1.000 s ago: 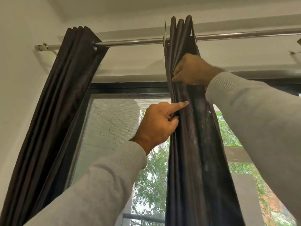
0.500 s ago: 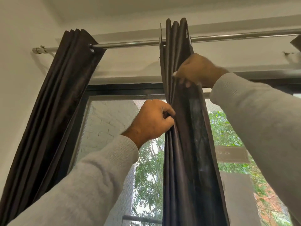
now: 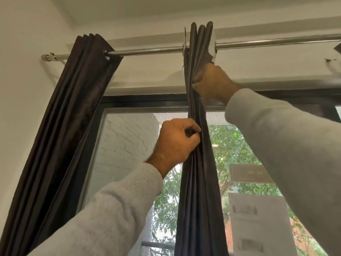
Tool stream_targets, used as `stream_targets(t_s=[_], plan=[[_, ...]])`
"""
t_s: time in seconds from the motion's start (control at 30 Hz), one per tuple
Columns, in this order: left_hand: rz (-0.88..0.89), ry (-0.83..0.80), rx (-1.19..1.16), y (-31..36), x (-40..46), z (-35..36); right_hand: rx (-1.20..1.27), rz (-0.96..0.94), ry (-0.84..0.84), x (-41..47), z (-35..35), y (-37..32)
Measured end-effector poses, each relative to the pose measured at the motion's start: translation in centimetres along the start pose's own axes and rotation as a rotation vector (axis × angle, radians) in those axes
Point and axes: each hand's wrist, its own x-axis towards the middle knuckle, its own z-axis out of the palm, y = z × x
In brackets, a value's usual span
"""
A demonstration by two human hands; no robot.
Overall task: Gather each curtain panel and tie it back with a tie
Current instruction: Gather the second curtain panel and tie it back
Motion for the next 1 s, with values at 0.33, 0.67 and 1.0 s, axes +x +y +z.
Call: stream_targets(t_s=[0.33,0.67,1.0], plan=[[-0.006,-0.053,0.031,1.2,-0.5,0.6,0.179,-0.017,-0.022,-1.1,-0.2,1.8],[-0.134,0.095,0.241,3.6,-3.8,2.4,0.698,0.108,-0.107,-4.5,0.1,4.4],[-0.535,-0.083,0.216,3.1,-11.1,3.7,1.005,0.526,-0.164,-26.4,14.0,12.0]])
